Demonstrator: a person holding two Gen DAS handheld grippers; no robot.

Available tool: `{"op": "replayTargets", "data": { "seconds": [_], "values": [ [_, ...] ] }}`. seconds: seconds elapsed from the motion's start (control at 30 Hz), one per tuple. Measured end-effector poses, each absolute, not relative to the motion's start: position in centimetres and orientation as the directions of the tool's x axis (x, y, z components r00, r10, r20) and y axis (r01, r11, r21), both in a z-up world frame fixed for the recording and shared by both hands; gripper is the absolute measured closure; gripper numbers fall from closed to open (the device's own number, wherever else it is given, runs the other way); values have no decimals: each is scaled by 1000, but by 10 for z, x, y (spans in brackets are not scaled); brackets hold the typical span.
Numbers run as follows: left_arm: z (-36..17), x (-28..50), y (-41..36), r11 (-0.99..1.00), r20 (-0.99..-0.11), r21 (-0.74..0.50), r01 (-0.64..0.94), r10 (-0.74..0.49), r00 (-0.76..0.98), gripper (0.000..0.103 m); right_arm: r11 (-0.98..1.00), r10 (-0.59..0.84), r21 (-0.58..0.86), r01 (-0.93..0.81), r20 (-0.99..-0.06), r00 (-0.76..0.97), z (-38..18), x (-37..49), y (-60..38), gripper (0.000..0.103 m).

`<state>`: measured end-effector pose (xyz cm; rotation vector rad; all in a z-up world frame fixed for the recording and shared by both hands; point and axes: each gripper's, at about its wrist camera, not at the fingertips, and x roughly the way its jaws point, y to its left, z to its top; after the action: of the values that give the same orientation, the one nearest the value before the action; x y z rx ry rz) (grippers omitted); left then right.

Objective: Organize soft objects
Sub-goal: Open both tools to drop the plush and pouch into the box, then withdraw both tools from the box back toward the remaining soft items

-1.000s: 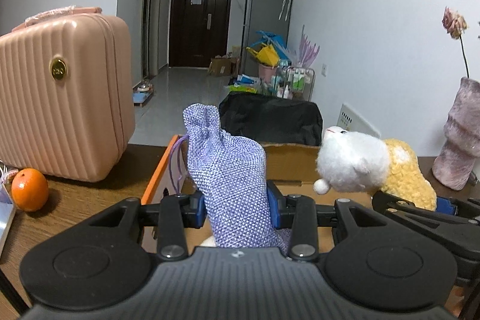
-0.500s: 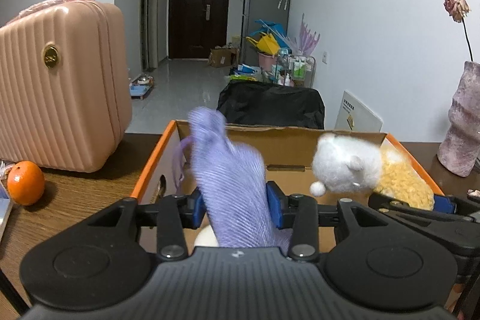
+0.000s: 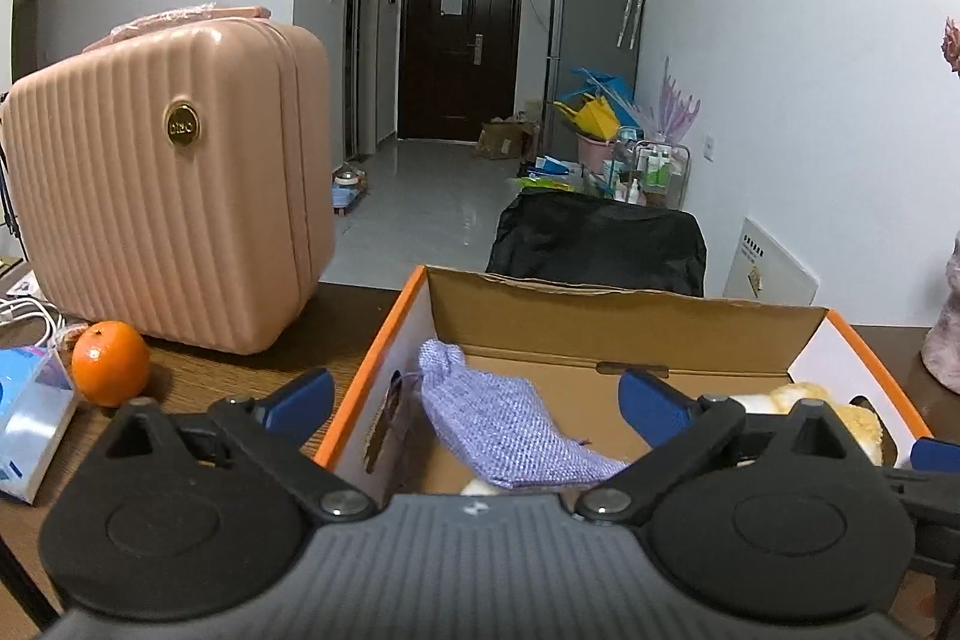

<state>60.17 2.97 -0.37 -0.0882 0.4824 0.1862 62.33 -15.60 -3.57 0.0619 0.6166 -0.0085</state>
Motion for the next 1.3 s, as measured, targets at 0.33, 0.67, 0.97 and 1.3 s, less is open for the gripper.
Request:
{"op": "replayTargets", "data": {
  "seconds": [0.33, 0.67, 0.97, 1.3],
  "values": [
    [-3, 602, 34, 975, -488, -53, -216, 163, 858, 0, 997, 25, 69, 17, -571, 821, -33, 619, -156, 1],
    [9, 587, 36, 975, -455, -58, -216, 167, 875, 0, 997, 30, 80, 16, -544, 839, -23, 608, -160, 1],
    [20, 568, 36, 978, -427, -58, -201, 157, 890, 0, 996, 40, 87, 7, -527, 849, -17, 593, -165, 1],
    [32, 544, 36, 980, -408, -70, -185, 141, 902, 0, 996, 53, 90, -9, -496, 866, -7, 566, -169, 1]
  ]
}}
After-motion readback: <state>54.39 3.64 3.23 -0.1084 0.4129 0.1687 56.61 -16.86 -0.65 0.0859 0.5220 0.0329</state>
